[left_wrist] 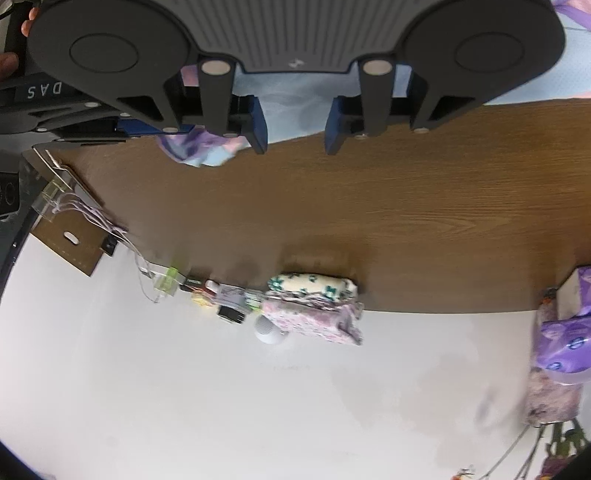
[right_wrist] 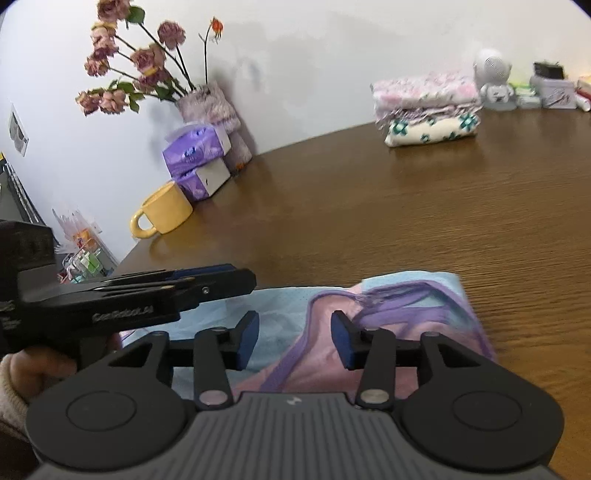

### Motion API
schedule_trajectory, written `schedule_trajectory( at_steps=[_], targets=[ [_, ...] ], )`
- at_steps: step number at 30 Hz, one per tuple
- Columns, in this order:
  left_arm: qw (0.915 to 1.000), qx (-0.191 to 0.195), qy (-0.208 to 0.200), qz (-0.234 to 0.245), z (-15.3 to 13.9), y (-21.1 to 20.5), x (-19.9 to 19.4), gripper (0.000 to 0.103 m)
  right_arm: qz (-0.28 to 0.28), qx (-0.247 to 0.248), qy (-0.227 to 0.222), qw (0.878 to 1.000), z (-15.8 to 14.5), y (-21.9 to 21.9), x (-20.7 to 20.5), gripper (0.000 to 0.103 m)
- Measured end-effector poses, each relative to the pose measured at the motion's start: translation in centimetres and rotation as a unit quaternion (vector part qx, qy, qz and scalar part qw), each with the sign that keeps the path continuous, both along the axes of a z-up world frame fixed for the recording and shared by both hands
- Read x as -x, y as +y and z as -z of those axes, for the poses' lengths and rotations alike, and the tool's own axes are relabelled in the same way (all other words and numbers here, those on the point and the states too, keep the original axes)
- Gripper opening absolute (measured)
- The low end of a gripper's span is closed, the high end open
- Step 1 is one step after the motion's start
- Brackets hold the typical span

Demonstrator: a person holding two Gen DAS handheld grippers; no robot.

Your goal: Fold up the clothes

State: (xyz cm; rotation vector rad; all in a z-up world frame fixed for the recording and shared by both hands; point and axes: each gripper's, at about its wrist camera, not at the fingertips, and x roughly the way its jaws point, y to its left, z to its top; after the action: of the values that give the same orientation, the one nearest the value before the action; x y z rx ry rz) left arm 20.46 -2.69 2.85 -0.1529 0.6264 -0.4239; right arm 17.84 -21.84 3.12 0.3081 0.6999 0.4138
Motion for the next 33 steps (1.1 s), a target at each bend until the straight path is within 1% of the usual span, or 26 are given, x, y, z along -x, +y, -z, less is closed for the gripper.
schedule_trajectory(
  at_steps=[4,7,8,9,10,11,12,16,18,20,22,23,24,26,30,33],
  targets=[
    [0.9995,0.003,0.004,0.031,-0.2,-2.2,0.0,0.033,0.022,0.006,-0.006,1.000,0.0,-1.7,1.6,0.047],
    [0.9989,-0.012,0.013,0.042,0.3,-4.0,-0.4,0.033,0.052,0.015,-0.013,0.998,0.4,-3.2,2.7,0.045],
    [0.9987,-0.017,0.017,0.046,0.6,-4.6,-0.6,0.030,0.062,0.018,-0.014,0.998,0.5,-3.7,3.0,0.044],
    [0.9985,-0.026,0.019,0.046,0.8,-5.0,-0.7,0.030,0.072,0.019,-0.016,0.997,0.6,-4.3,3.2,0.042],
    [0.9982,-0.034,0.020,0.046,1.0,-5.4,-0.7,0.026,0.082,0.020,-0.018,0.996,0.7,-4.8,3.5,0.041],
    [0.9978,-0.043,0.020,0.045,1.2,-5.7,-0.8,0.011,0.089,0.024,-0.018,0.996,0.8,-5.2,3.5,0.041],
    [0.9974,-0.052,0.019,0.045,1.4,-6.0,-0.8,0.006,0.095,0.028,-0.016,0.995,1.0,-5.4,3.4,0.041],
    [0.9979,-0.053,0.021,0.030,1.7,-5.4,-0.9,0.005,0.119,0.046,-0.012,0.992,1.6,-6.6,3.1,0.041],
    [0.9981,-0.053,0.022,0.022,1.9,-5.1,-1.0,0.005,0.127,0.048,-0.006,0.991,2.0,-7.0,2.7,0.030],
    [0.9982,-0.053,0.023,0.014,2.0,-4.8,-1.0,0.004,0.126,0.037,0.005,0.991,2.6,-7.0,2.1,0.026],
    [0.9983,-0.053,0.023,0.007,2.1,-4.5,-1.1,0.004,0.127,0.037,0.008,0.991,3.0,-6.9,1.7,0.024],
    [0.9983,-0.053,0.024,0.003,2.2,-4.3,-1.1,0.004,0.125,0.037,0.009,0.991,3.1,-6.8,1.6,0.021],
    [0.9983,-0.054,0.024,-0.001,2.3,-4.2,-1.1,0.004,0.123,0.037,0.010,0.992,3.2,-6.7,1.5,0.012],
    [0.9983,-0.052,0.027,-0.005,2.4,-3.9,-1.3,0.004,0.117,0.038,0.009,0.992,3.2,-6.4,1.5,0.002],
    [0.9983,-0.044,0.034,-0.014,2.6,-3.2,-1.6,0.004,0.107,0.038,-0.009,0.993,2.2,-5.6,1.9,0.002],
    [0.9985,-0.037,0.036,-0.017,2.5,-2.9,-1.6,0.005,0.086,0.042,-0.022,0.995,1.4,-4.4,1.9,0.002]
  ],
)
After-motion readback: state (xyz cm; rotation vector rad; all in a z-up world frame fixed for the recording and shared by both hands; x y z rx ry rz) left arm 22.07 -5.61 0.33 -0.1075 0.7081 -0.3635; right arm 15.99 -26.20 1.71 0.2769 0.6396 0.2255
